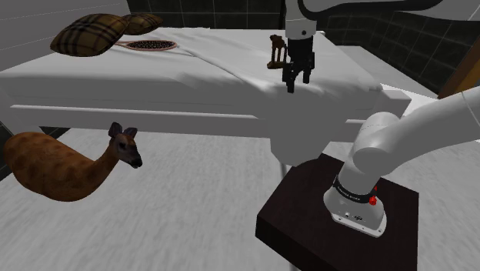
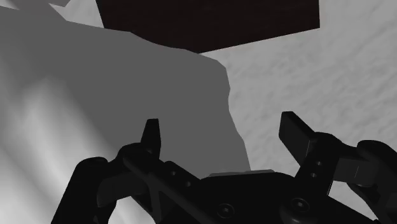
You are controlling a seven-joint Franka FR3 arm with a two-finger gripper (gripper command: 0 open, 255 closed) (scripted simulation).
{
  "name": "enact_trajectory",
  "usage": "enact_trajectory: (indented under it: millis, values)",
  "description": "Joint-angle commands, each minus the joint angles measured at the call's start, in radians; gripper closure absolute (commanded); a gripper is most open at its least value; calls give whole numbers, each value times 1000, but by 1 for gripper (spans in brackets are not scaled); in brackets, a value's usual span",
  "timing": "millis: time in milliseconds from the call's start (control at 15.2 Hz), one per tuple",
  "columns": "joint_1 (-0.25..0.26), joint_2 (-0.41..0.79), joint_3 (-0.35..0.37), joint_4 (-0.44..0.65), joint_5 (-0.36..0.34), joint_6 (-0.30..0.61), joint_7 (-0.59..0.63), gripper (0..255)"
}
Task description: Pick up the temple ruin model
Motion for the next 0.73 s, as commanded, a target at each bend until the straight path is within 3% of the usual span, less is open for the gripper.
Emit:
enact_trajectory:
  millis: [0, 660]
  values:
    - [0, 0, 0, 0, 0, 0, 0, 0]
    - [44, 170, -249, 227, -129, 39, -497, 0]
